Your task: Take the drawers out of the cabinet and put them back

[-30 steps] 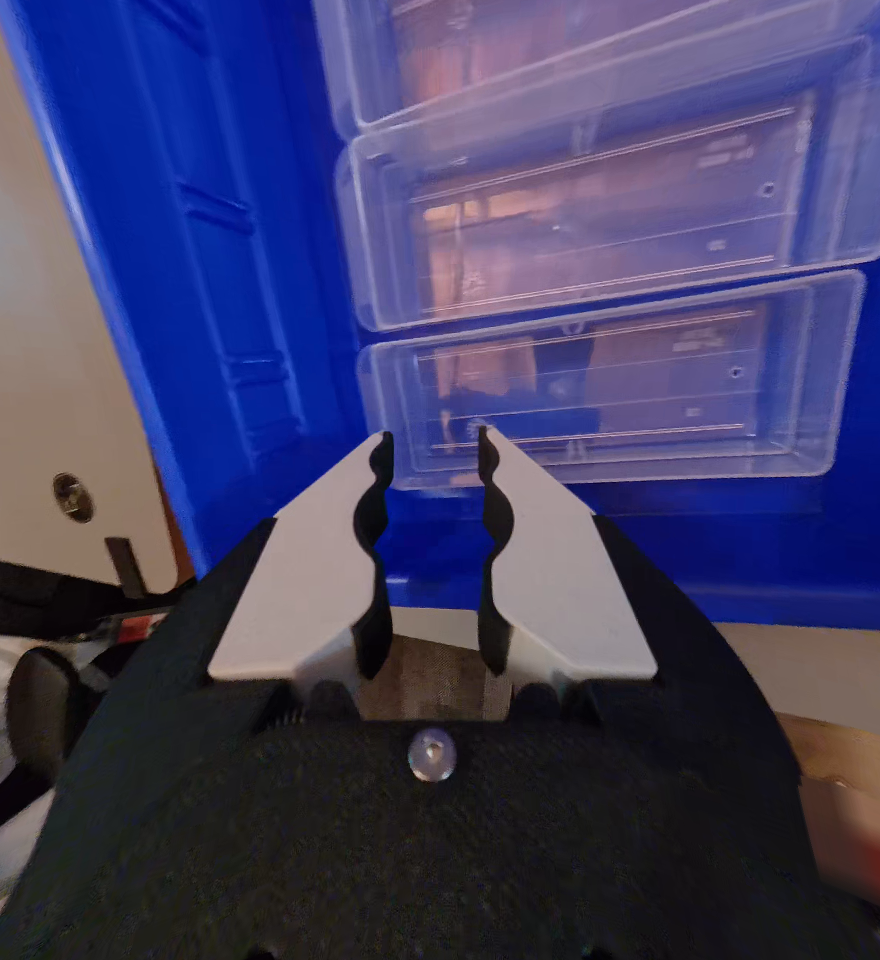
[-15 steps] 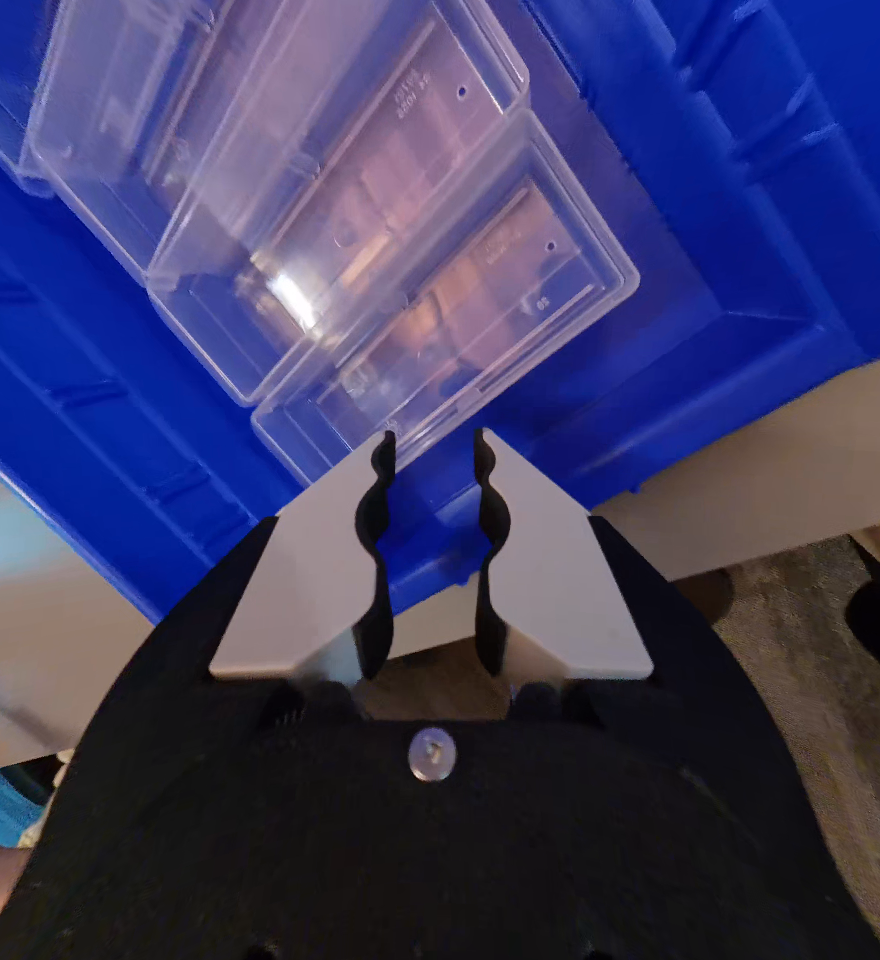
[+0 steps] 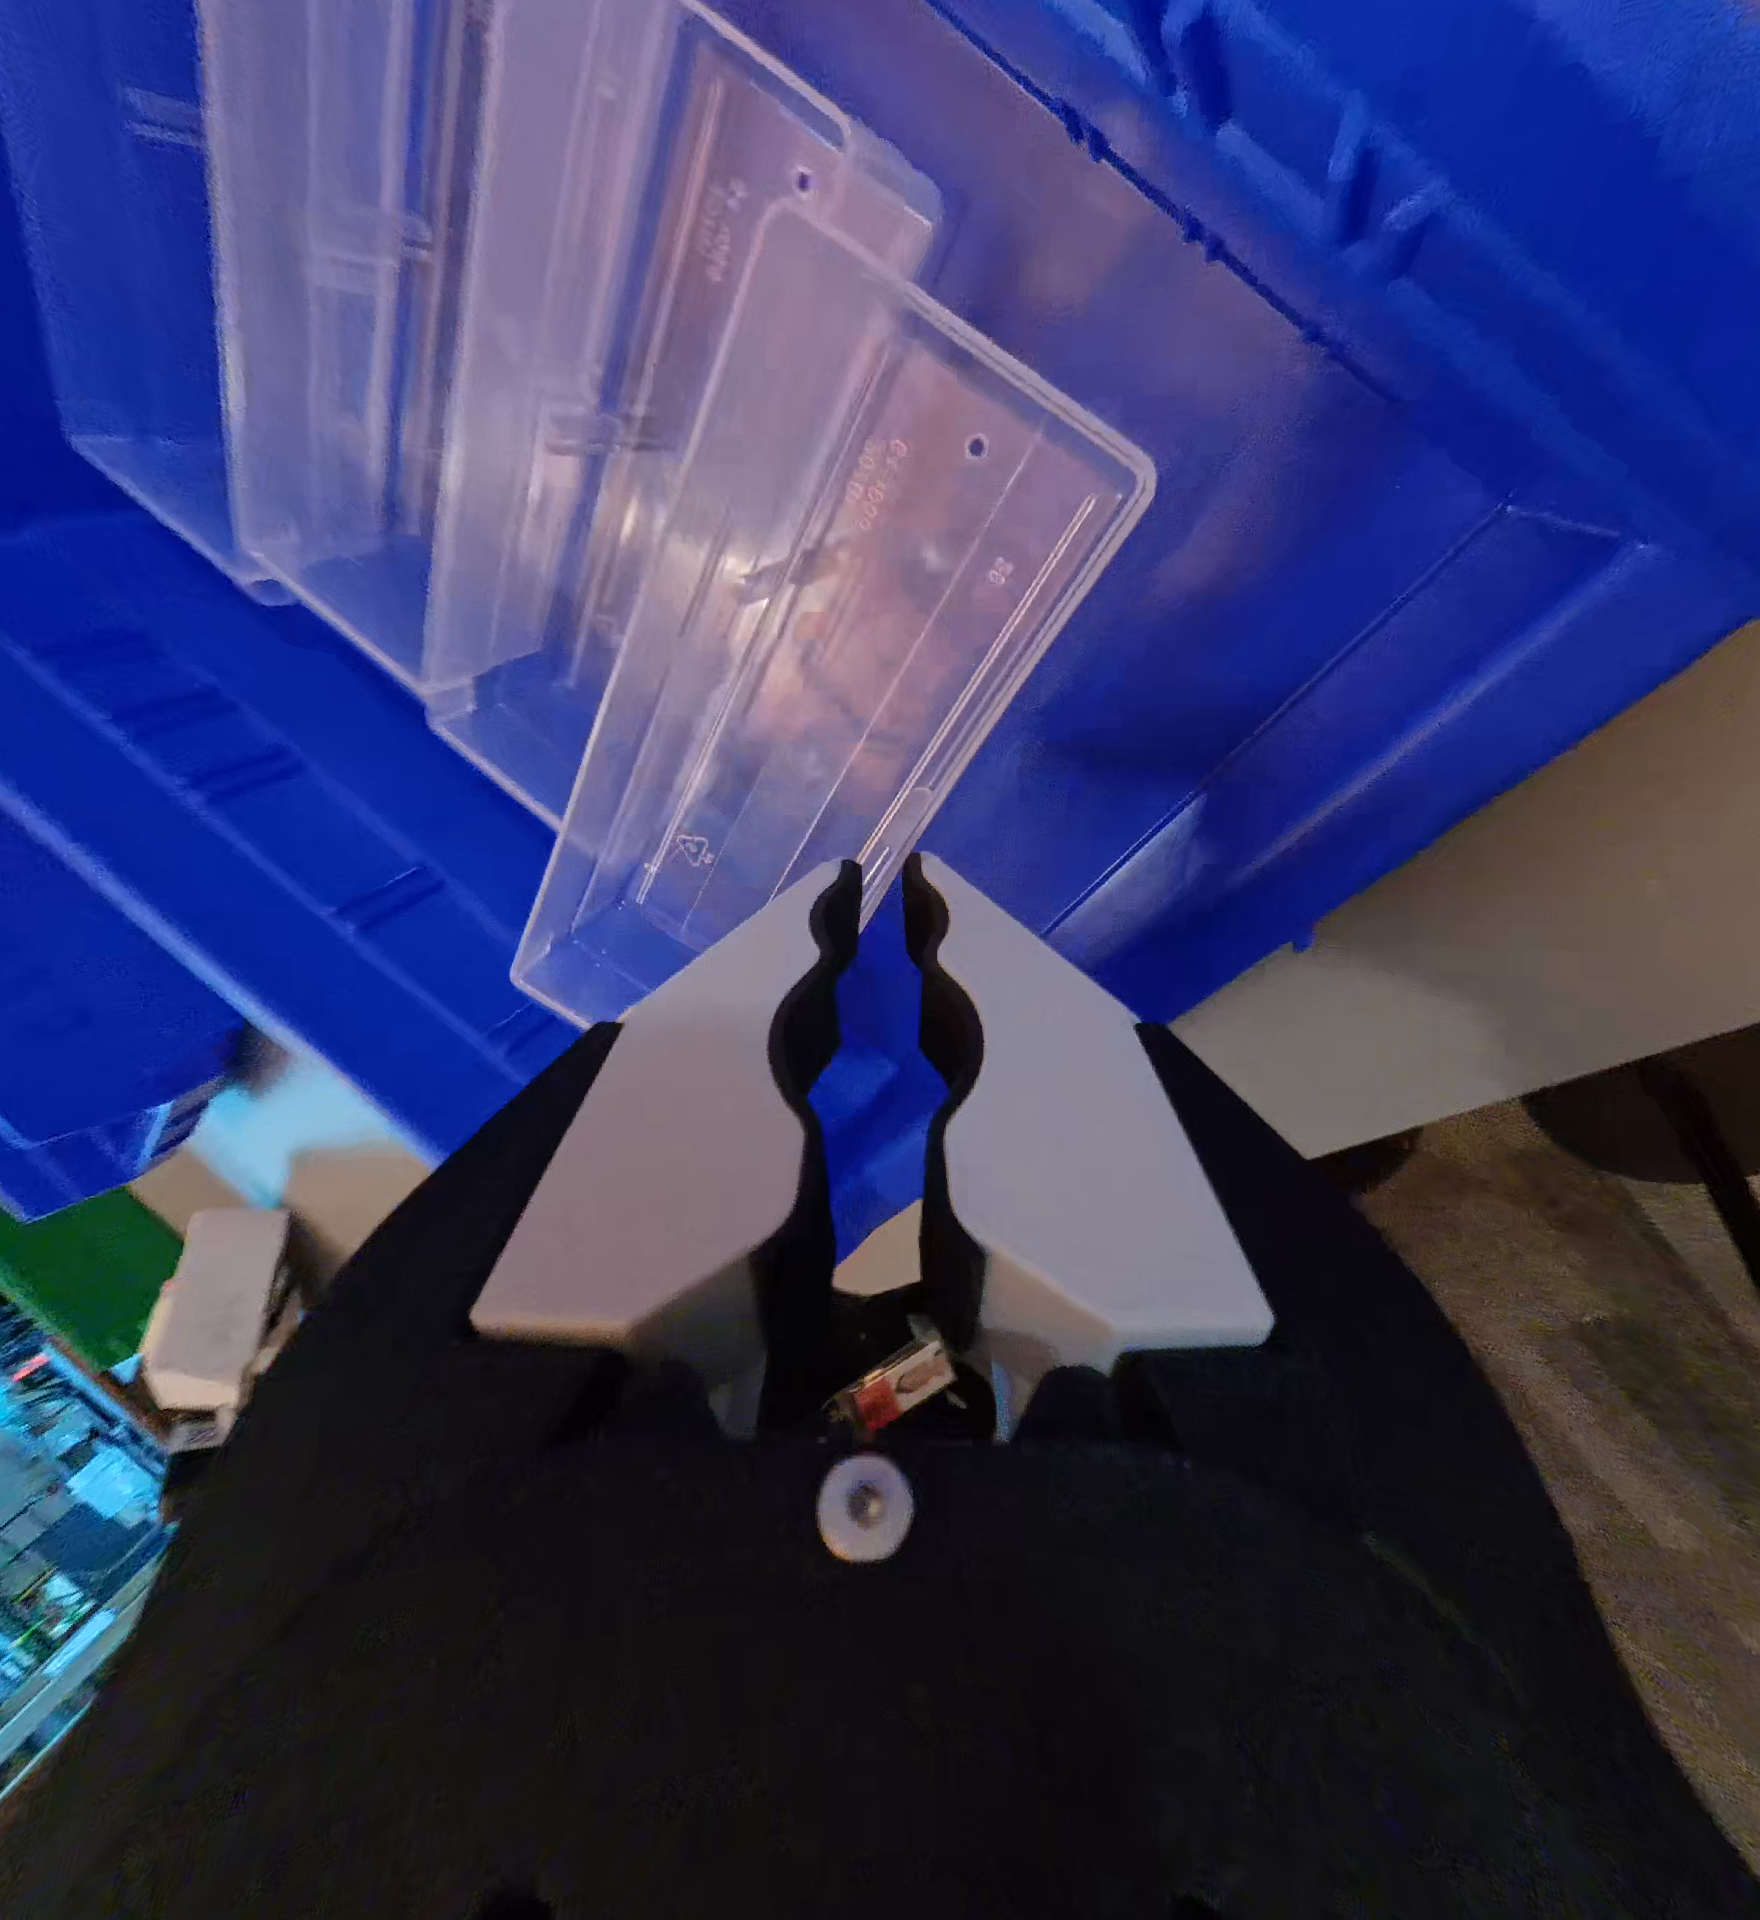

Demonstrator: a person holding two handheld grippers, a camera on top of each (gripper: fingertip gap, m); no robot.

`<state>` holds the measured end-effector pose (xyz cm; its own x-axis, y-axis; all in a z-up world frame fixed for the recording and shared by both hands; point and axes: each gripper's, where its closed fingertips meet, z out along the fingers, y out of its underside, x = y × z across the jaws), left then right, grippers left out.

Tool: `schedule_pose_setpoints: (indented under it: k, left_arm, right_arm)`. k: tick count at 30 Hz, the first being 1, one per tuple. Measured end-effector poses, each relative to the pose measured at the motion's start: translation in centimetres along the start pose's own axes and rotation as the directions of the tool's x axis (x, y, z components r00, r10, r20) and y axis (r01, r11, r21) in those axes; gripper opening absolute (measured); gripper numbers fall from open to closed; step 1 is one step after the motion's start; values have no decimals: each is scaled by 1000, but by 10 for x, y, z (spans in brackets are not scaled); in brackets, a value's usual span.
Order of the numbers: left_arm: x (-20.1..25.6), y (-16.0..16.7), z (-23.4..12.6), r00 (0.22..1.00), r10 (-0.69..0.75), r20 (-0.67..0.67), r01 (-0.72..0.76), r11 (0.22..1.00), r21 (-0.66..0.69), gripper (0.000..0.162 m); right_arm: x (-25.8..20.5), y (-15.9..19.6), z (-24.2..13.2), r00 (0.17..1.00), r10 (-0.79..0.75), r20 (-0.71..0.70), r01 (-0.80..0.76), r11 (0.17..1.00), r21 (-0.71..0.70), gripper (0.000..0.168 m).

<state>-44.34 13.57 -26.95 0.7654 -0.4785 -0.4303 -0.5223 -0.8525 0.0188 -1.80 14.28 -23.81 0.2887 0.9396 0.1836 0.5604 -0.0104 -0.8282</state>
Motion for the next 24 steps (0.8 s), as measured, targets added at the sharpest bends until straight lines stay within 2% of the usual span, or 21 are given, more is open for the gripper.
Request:
schedule_pose_setpoints:
  k: [4, 6, 8, 12, 15, 20, 24]
  left_arm:
    - [-9, -11, -38, 1000, 10, 27, -11, 999, 32, 3]
    - [-7, -15, -59, 1000, -12, -4, 12, 999, 39, 3]
    - [-11, -25, -77, 1000, -22, 7, 21, 996, 90, 2]
    - [-8, -52, -101, 990, -129, -60, 138, 972, 192, 1]
    - [-9, -77, -118, 957, -258, -130, 285, 916, 282, 1]
    - [-22, -107, -140, 907, -414, -73, 407, 822, 398, 0]
    - [-6, -140, -155, 853, -474, -219, 518, 714, 472, 0]
  right_arm:
    - [1, 0, -1, 1000, -4, -2, 4, 1000, 3, 54]
    - [2, -1, -3, 1000, -12, -10, 12, 1000, 4, 54]
    - [4, -2, -5, 1000, -14, -16, 14, 1000, 12, 53]
    - [3, -6, -8, 999, -33, -26, 33, 999, 26, 53]
    - [3, -12, -9, 988, -128, -84, 130, 991, 28, 50]
    - [-11, -38, 3, 945, -292, -148, 304, 951, 59, 50]
    - [-24, -87, 28, 836, -484, -260, 523, 846, 104, 47]
